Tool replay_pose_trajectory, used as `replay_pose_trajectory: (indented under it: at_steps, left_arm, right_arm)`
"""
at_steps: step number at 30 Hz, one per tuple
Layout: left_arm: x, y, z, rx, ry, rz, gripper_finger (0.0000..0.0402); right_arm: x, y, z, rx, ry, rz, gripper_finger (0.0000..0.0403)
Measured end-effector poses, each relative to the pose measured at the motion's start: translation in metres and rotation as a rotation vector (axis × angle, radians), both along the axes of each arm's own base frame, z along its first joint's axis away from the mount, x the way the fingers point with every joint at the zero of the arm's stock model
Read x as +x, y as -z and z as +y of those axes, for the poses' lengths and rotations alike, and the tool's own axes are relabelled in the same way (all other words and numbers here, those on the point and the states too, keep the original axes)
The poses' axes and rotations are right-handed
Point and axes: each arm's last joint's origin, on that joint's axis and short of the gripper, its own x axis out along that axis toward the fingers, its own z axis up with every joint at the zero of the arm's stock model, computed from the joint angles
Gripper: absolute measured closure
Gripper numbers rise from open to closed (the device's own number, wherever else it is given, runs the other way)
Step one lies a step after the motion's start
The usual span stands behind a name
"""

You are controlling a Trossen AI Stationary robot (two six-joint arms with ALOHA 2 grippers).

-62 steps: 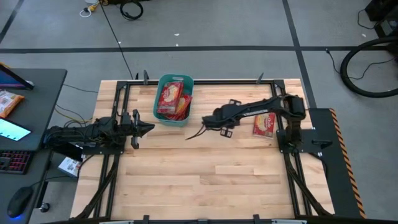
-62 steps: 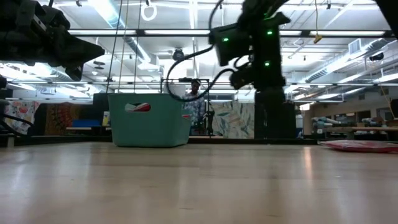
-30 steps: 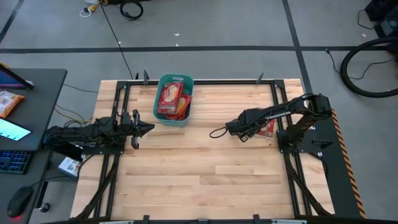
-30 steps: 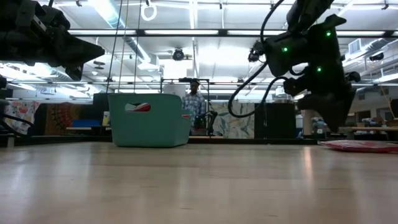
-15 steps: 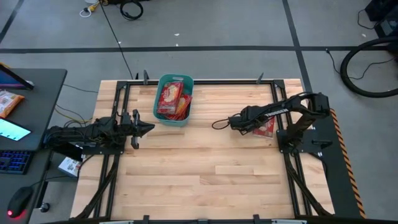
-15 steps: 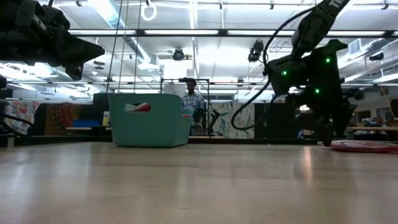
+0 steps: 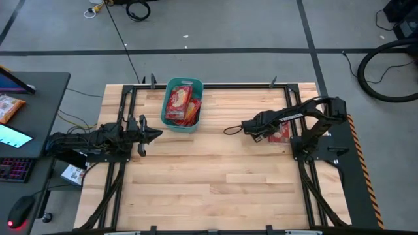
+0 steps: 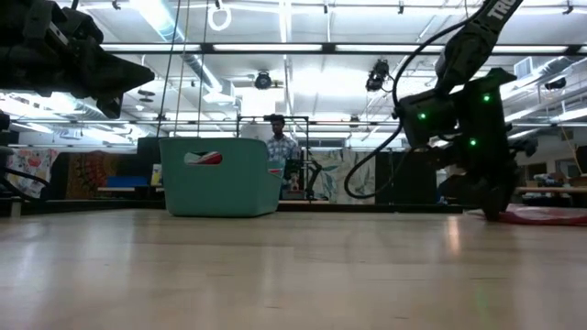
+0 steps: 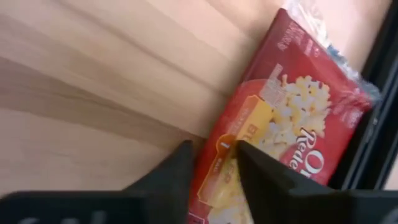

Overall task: Sort popcorn bags into baskets
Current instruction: Put the red popcorn bag into the green bin

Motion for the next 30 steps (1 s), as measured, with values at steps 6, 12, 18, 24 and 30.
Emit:
replay_pose_trajectory:
  at_steps: [6, 12, 18, 24, 30]
  left_arm:
    - [0.000, 0.000, 0.000, 0.000, 0.000, 0.000, 0.0377]
    - [0.000, 0.000, 0.000, 0.001, 0.000, 0.000, 0.0377]
    - [0.000, 0.000, 0.000, 0.001, -0.001, 0.000, 0.0377]
    - [0.000, 0.000, 0.000, 0.001, -0.001, 0.000, 0.0377]
    - [0.000, -0.001, 0.000, 0.001, -0.001, -0.013, 0.0377]
  right_arm:
    - [-0.001, 0.001, 0.001, 0.020, -0.046, 0.021, 0.0390]
    - [0.017, -0.009, 0.011, 0.037, -0.189, -0.007, 0.0396]
    - [0.060, -0.046, 0.027, -0.114, -0.448, -0.102, 0.0398]
    - [0.105, -0.088, 0.048, -0.292, -0.802, -0.217, 0.0399]
    - [0.136, -0.121, 0.054, -0.418, -1.024, -0.313, 0.0400]
